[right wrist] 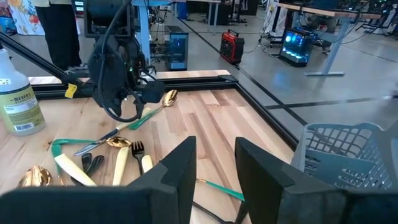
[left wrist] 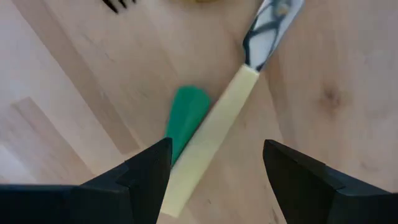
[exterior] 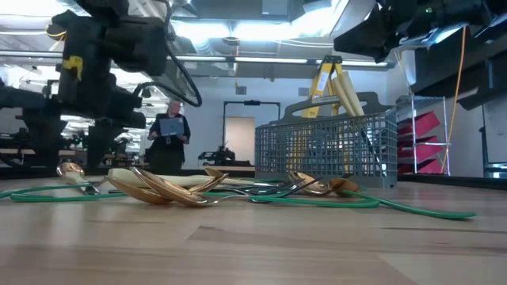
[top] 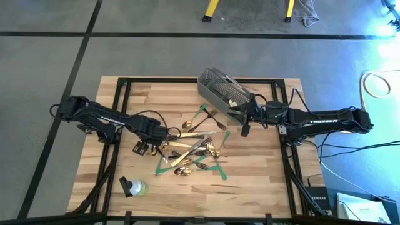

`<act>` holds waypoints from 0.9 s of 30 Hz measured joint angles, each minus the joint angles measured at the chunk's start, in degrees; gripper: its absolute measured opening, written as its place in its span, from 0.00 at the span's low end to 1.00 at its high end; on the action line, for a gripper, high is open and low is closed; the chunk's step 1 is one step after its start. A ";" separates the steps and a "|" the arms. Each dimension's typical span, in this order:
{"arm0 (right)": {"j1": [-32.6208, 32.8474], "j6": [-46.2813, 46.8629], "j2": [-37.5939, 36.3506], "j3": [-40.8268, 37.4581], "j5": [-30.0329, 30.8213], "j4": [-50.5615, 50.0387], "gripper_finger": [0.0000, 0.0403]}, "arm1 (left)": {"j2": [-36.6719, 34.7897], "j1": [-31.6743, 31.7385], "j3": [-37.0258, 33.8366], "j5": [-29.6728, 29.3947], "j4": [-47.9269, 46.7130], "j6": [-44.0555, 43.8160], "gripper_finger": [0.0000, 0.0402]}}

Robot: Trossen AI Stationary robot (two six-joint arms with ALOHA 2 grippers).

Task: Sort silverware
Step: Put the yellow knife into the gray organizer

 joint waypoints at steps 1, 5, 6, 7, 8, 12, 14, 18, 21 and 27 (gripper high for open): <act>0.00 -0.01 0.00 0.00 0.04 0.01 0.23 | 0.00 0.00 -0.40 -0.44 -0.03 -0.16 0.59; -0.02 0.00 0.00 -0.02 0.23 0.02 0.23 | 0.00 0.02 -1.74 -1.14 0.40 0.27 0.59; -0.02 -0.02 0.00 -0.02 0.23 0.08 0.23 | 0.00 0.02 -2.03 -1.14 0.93 0.48 0.59; -0.02 -0.02 0.00 -0.02 0.23 0.05 0.23 | 0.00 0.01 -2.20 -1.14 1.45 0.61 0.59; -0.02 -0.02 0.00 -0.02 0.21 0.05 0.23 | 0.00 0.00 -2.30 -1.14 1.93 0.67 0.59; -0.02 -0.02 0.00 -0.02 0.23 0.05 0.23 | -0.02 0.00 -2.51 -1.77 2.75 0.86 0.59; -0.02 -0.02 0.00 -0.02 0.23 0.05 0.23 | -0.04 0.02 -2.51 -1.77 2.75 0.89 0.59; -0.02 -0.02 0.00 -0.02 0.23 0.02 0.23 | -0.04 -0.01 -2.75 -1.73 2.67 0.89 0.59; -0.04 -0.02 0.00 -0.02 0.23 -0.45 0.23 | -0.04 -0.43 -2.95 -1.83 2.62 0.45 0.59; -0.04 -0.02 0.00 -0.04 0.23 -0.99 0.23 | -0.04 -1.92 -2.97 -3.91 2.64 -1.01 0.59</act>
